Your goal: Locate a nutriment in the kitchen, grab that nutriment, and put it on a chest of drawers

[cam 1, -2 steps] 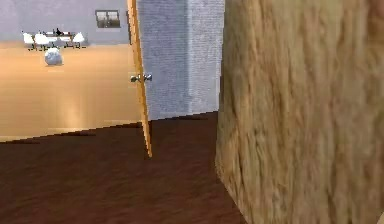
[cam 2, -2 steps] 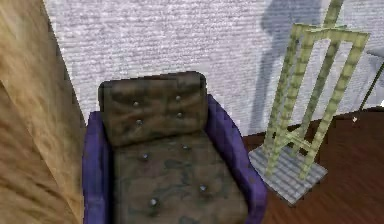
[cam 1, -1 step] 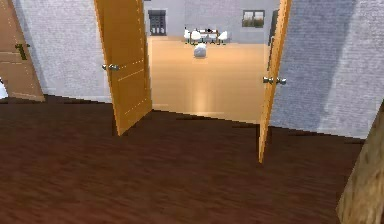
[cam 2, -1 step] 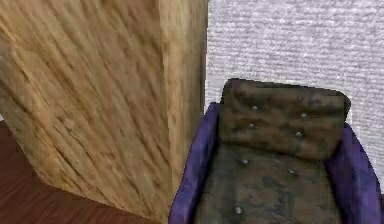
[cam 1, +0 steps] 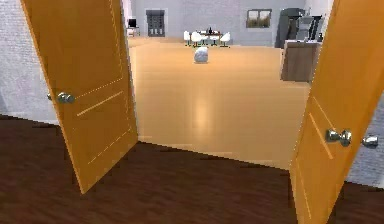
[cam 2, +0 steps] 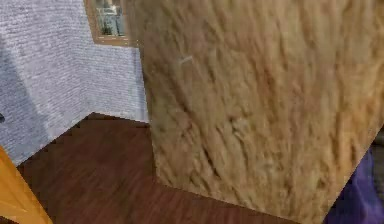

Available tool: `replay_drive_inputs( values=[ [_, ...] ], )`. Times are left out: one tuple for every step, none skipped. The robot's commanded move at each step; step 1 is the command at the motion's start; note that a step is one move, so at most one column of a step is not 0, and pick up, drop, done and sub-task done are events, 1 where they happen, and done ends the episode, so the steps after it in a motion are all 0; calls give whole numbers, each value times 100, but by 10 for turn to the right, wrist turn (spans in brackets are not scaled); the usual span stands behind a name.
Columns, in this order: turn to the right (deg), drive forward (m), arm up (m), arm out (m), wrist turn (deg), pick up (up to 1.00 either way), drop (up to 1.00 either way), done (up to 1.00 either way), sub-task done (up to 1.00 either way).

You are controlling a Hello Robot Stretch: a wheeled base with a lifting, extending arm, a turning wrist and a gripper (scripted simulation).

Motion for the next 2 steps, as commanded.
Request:
replay_drive_inputs(
  values=[
    [0, 75, 0, 0, 0, 0, 0, 0, 0],
    [90, 0, 0, 0, 0, 0, 0, 0, 0]
  ],
)
